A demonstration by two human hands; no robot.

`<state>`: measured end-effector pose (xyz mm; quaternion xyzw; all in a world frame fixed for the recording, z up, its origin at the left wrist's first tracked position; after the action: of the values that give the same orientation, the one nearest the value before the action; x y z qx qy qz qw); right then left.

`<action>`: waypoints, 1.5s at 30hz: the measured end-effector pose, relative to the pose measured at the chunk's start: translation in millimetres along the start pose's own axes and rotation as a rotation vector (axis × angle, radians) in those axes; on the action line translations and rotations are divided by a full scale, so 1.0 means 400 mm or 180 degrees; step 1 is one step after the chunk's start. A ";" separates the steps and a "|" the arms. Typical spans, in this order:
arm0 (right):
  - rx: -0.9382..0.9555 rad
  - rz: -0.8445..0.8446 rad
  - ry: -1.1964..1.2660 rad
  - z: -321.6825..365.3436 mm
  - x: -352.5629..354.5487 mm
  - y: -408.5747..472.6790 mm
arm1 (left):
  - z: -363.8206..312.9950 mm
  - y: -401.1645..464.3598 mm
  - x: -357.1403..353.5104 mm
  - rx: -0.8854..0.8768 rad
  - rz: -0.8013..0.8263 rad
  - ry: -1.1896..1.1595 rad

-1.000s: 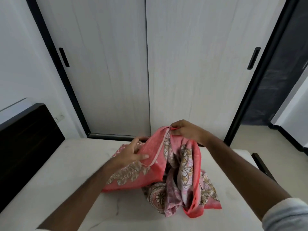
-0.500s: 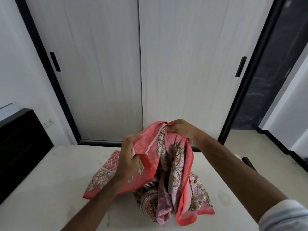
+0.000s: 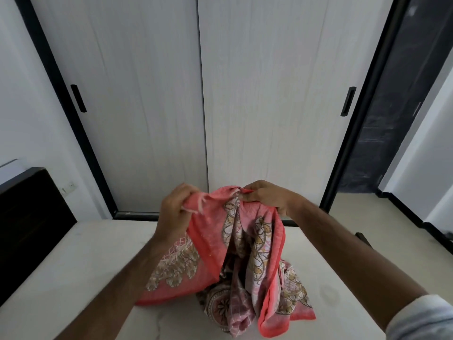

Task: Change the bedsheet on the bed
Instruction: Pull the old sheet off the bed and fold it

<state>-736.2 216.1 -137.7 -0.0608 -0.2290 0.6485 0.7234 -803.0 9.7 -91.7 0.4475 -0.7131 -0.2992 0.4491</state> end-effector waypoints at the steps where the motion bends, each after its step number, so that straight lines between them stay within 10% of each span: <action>1: -0.0012 0.0208 -0.0105 -0.007 -0.009 -0.005 | 0.032 0.007 0.003 0.0841 -0.0257 -0.0588; 3: 0.0052 0.0714 -0.0517 -0.015 -0.041 -0.026 | 0.074 -0.008 -0.036 0.2248 -0.0552 -0.1832; 6: 0.0130 0.1263 -0.1130 -0.043 -0.081 -0.057 | 0.065 -0.017 -0.092 0.2919 -0.0164 -0.2231; 9: 0.0091 0.0998 -0.1233 -0.080 -0.047 -0.042 | 0.096 -0.015 -0.104 0.2598 0.0142 -0.1180; 15: 0.0172 -0.1926 -0.0142 -0.257 0.226 -0.068 | 0.137 -0.085 -0.132 0.2505 0.0107 -0.0292; 27: 0.0198 -0.1777 0.1122 -0.301 0.146 -0.201 | -0.042 -0.096 -0.372 0.2144 0.0823 -0.0660; 45: 0.0287 -0.1913 0.0052 -0.230 0.064 -0.244 | -0.089 -0.156 -0.410 0.1765 0.1290 -0.0574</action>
<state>-608.5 245.3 -175.2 0.0366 -0.2019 0.4143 0.8867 -715.6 131.5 -189.9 0.3737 -0.8783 -0.0373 0.2960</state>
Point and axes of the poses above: each hand's wrist, its own y-axis towards the middle knuckle, its own x-axis out of the back of the hand, z = x × y, the point moved 9 cm from there along y, towards the middle knuckle, and after that the axes turned 9 degrees about -x, right-handed, at the moved point
